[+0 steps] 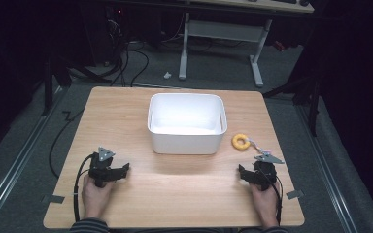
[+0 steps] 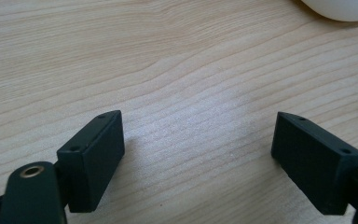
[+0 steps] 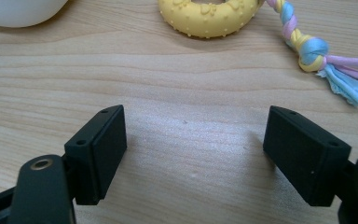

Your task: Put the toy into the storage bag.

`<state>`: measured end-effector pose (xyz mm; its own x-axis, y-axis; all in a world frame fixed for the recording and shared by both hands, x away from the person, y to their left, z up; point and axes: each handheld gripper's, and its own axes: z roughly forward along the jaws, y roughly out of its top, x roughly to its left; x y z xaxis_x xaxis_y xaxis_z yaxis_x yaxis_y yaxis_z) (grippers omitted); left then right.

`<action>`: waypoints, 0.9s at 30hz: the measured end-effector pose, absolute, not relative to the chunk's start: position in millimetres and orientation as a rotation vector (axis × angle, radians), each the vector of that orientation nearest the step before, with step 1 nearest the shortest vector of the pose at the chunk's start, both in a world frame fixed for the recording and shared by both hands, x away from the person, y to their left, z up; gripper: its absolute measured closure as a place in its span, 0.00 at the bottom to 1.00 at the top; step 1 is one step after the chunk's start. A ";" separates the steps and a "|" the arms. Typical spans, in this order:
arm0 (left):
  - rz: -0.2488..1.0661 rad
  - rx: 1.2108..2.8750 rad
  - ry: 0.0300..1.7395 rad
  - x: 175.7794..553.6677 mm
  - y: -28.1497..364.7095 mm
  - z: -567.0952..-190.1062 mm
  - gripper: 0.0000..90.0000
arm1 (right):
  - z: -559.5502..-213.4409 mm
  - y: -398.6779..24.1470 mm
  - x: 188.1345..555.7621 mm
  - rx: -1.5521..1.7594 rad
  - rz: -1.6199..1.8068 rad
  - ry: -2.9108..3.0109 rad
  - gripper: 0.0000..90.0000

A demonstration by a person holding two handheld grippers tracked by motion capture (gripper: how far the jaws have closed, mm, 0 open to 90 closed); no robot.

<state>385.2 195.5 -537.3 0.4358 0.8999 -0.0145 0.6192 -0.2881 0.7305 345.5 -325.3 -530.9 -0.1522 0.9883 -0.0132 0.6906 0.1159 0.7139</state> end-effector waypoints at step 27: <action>0.533 2.019 1.274 385.3 195.7 -537.1 0.19 | -522.8 -327.8 348.2 1.677 0.768 1.934 0.36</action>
<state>385.3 195.7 -537.1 0.4365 0.8995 -0.0160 0.6202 -0.2879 0.7297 348.2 -327.8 -522.8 -0.1472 0.9890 0.0138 0.7291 0.0991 0.6772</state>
